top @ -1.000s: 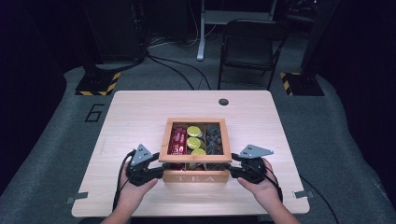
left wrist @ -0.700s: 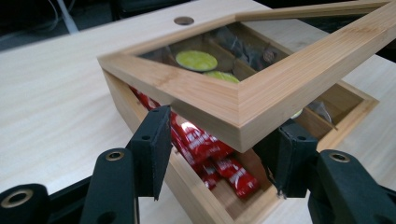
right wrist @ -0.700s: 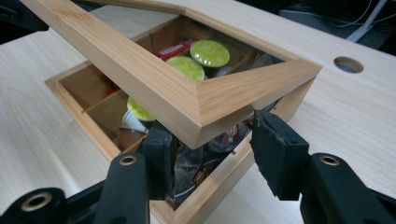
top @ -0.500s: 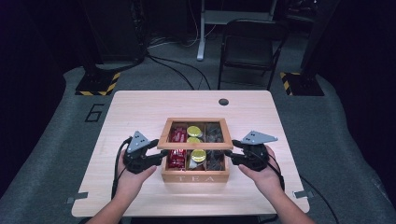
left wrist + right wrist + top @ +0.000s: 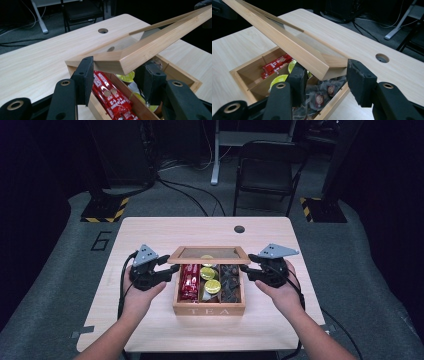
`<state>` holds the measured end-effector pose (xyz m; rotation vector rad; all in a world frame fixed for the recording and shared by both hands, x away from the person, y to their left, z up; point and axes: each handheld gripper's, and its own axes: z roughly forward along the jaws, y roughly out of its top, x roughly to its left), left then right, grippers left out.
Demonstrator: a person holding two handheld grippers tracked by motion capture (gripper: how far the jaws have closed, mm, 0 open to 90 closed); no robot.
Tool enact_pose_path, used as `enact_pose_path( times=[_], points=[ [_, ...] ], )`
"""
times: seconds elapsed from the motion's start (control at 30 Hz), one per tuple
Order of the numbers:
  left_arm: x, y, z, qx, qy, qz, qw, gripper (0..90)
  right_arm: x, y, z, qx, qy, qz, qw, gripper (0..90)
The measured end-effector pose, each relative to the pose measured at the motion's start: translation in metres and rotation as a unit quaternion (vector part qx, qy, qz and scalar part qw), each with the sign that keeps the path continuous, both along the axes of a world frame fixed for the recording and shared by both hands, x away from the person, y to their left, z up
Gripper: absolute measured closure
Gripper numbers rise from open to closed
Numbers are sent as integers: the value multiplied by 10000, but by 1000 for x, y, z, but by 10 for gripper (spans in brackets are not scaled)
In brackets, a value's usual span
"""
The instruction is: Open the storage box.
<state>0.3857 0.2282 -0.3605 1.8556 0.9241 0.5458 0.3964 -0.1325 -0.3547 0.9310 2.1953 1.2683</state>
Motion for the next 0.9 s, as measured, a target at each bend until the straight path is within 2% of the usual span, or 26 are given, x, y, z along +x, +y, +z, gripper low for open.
enact_pose_path(
  times=[0.1,0.33,0.43,0.73,0.9],
  points=[
    [4,1,4,-55,45,-8,10000,501,5,2,4,-86,-35,-54,9999,519],
    [14,1,15,-17,42,-21,10000,507,15,5,10,-157,-108,-138,9997,524],
    [18,1,20,6,-41,15,10000,519,20,6,12,-194,-152,-227,9994,546],
    [26,2,25,12,-80,-12,10000,531,30,8,19,-173,-248,-298,9991,571],
    [31,0,31,86,-127,36,9999,540,35,9,19,-187,-219,-390,9988,580]
  ],
)
